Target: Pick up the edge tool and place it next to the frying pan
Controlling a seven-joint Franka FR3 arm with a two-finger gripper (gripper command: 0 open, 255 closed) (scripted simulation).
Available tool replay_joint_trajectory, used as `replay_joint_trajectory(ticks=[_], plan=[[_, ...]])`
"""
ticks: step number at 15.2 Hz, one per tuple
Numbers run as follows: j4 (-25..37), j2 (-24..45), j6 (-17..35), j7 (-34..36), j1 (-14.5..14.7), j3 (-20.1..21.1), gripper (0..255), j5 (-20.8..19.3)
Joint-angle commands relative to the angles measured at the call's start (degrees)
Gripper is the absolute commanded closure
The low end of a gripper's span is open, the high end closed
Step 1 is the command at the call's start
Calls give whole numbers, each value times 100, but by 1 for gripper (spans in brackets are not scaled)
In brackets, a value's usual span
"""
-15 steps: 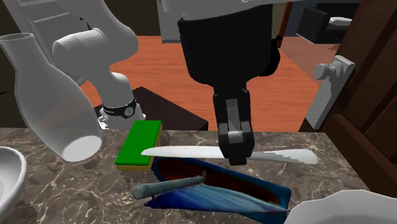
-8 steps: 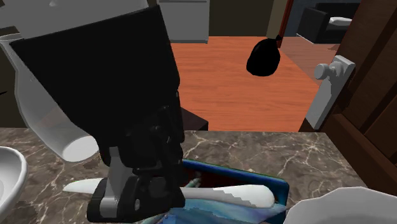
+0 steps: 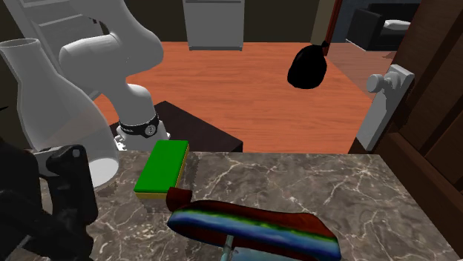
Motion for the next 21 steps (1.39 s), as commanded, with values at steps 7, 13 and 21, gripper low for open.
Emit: replay_joint_trajectory(ticks=[7,13,21], plan=[[901,850,-429,-1400,-512,-709,255,549],[1795,1695,-878,-2331,-1066,-1022,255,1123],[1351,1850,-341,-2526,-1085,-973,255,1295]])
